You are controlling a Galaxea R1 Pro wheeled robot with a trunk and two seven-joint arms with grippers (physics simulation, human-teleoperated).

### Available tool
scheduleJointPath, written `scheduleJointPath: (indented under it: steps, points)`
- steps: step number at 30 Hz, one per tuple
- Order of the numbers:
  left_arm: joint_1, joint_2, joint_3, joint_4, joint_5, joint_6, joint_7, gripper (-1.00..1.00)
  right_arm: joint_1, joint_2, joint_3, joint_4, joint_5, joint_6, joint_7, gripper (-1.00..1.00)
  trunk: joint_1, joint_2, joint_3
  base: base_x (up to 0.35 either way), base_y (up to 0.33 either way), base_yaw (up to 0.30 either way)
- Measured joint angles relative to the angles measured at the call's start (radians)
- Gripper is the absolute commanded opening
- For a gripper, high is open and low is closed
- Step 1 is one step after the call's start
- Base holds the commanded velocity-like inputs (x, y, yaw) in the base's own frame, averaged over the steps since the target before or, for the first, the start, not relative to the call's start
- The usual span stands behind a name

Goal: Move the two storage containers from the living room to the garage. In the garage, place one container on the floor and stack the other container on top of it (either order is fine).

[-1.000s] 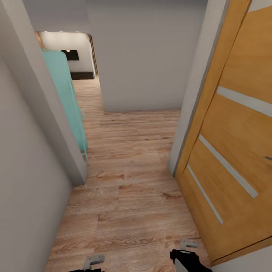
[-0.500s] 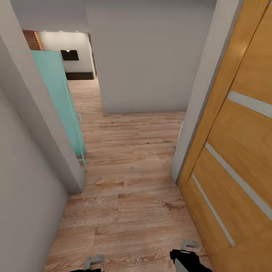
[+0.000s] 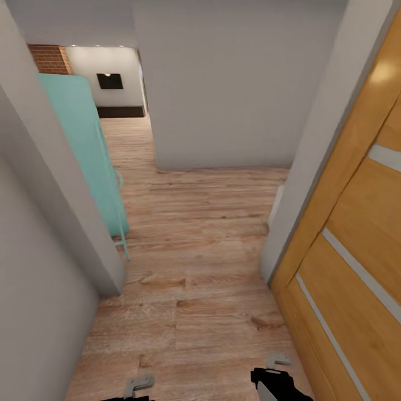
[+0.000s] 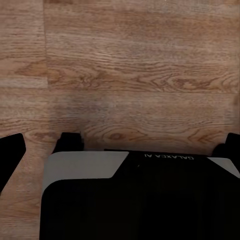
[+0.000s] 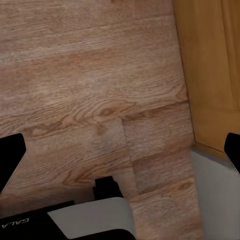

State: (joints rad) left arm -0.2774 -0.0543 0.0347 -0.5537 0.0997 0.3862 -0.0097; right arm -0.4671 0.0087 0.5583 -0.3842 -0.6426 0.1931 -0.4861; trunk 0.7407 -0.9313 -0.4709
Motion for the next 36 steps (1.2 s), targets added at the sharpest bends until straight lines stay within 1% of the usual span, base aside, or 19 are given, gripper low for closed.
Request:
scheduleJointPath:
  steps: [36]
  points:
    - [0.000, 0.000, 0.000, 0.000, 0.000, 0.000, 0.000, 1.00, 0.000, 0.000, -0.001, 0.000, 0.000, 0.000, 0.000, 1.00, 0.000, 0.000, 0.000, 0.326, 0.000, 0.004]
